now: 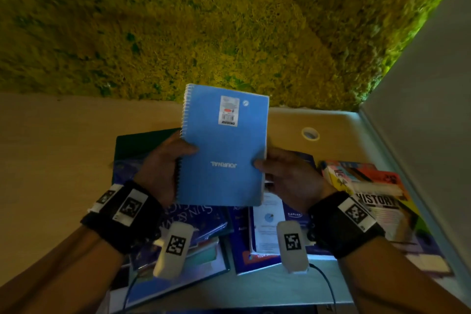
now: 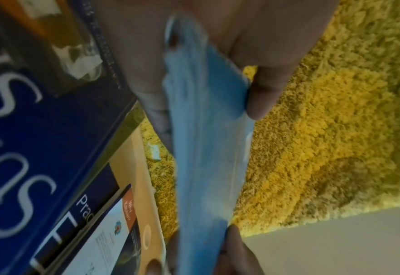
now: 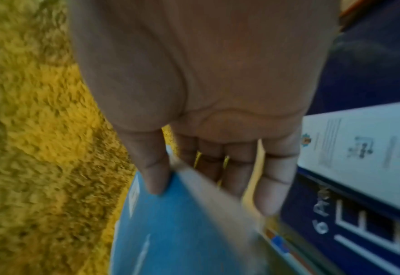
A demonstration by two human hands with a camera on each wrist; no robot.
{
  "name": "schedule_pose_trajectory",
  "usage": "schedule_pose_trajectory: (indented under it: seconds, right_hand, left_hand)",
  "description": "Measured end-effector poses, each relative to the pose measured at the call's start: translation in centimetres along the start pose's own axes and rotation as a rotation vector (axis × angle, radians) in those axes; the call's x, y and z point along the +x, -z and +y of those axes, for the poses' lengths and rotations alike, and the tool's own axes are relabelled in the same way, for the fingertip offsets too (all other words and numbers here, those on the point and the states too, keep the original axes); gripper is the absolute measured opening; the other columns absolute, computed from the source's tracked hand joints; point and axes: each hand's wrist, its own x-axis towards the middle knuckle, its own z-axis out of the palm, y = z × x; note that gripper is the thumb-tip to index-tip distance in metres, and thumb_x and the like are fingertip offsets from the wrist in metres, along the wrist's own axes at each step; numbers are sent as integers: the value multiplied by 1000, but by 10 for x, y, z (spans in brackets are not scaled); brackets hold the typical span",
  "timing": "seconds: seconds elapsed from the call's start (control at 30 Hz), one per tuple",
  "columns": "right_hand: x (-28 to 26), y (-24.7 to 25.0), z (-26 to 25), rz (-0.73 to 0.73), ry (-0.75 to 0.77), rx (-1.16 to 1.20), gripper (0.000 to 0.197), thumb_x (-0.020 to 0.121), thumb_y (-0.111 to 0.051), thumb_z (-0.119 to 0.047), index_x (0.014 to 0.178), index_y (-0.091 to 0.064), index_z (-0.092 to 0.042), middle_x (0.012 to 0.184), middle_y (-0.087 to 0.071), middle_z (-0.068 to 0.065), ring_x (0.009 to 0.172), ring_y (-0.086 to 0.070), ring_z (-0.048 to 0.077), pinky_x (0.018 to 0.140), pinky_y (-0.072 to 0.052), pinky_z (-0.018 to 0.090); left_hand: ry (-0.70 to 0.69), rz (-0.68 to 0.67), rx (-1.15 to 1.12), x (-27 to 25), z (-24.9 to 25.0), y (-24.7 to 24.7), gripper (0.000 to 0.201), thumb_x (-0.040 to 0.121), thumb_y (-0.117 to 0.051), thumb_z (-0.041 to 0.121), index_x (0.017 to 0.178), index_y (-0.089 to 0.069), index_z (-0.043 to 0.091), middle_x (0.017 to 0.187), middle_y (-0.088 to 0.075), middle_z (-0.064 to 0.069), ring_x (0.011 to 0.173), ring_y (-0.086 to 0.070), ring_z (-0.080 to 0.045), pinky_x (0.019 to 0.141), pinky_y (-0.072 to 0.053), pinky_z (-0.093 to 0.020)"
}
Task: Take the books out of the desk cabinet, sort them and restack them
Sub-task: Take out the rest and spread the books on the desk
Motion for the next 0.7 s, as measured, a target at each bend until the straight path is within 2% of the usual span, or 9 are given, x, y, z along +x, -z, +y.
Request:
schedule_pose_trajectory:
  seconds: [0.07,0.13,0.2,0.23,0.3,0.4,0.5,0.6,0.7]
  right_hand:
    - [-1,-2,-5,113,118,-112,23,95,-62,-1,109,-76,-12,111,-78,7,106,-73,22,99,-55,46]
    - [-1,1,-10,257,200,-184,31,95,-63,3,84,-75,-23,86,-76,-5,80,-70,5,85,-58,27]
    - [3,8,-11,288,211,-113,18,98,-61,-6,104,-73,-19,107,-75,9,99,-71,21,101,-56,44]
    - [4,12,-11,266,205,-46,23,100,-59,-9,120,-69,-13,122,-72,15,111,-69,29,103,-53,50]
    - [10,22,-7,217,161,100,36,100,-57,-13,136,-62,-8,137,-65,18,126,-63,37,106,-51,53]
    - [18,43,2,132,98,219,46,98,-60,-23,143,-56,-12,144,-61,16,132,-58,40,110,-46,60]
    - [28,63,5,85,-2,308,45,98,-54,-2,140,-53,-18,134,-66,15,119,-65,40,99,-54,58]
    - [45,96,-5,129,16,215,63,95,-51,7,146,-45,-29,133,-67,19,116,-65,47,93,-53,65]
    - [71,139,-20,225,25,175,58,96,-49,7,147,-48,-21,131,-67,20,110,-69,44,85,-59,60]
  left_hand:
    - [-105,-48,69,0,5,3,54,82,-50,-7,129,-63,16,128,-66,-17,112,-65,-37,93,-53,-55]
    - [-216,-62,278,-1,11,0,46,89,-58,-7,111,-74,30,122,-71,1,114,-66,-15,99,-53,-44]
    - [-282,-113,503,-6,16,-14,13,86,-72,31,97,-78,36,138,-54,12,124,-54,4,96,-52,-25]
    - [-333,-97,572,-4,14,-18,18,82,-74,41,98,-79,32,148,-40,9,130,-47,5,95,-52,-21]
    - [-360,14,475,9,7,-22,29,86,-72,11,114,-74,20,153,-32,6,116,-54,15,82,-56,-16]
    - [-131,100,161,29,-2,-33,63,81,-63,-16,136,-56,13,125,-57,11,83,-73,-5,60,-59,-26]
    - [-168,152,438,43,-14,-45,55,86,-61,-13,121,-62,29,139,-57,-4,115,-64,-23,87,-55,-26]
    - [-252,149,1055,62,-26,-57,56,94,-53,-6,110,-53,47,157,-36,-2,143,-33,-20,109,-26,-19]
    - [-175,180,1113,78,-37,-69,44,92,-62,6,132,-57,24,150,-45,-5,141,-41,-27,112,-34,-31]
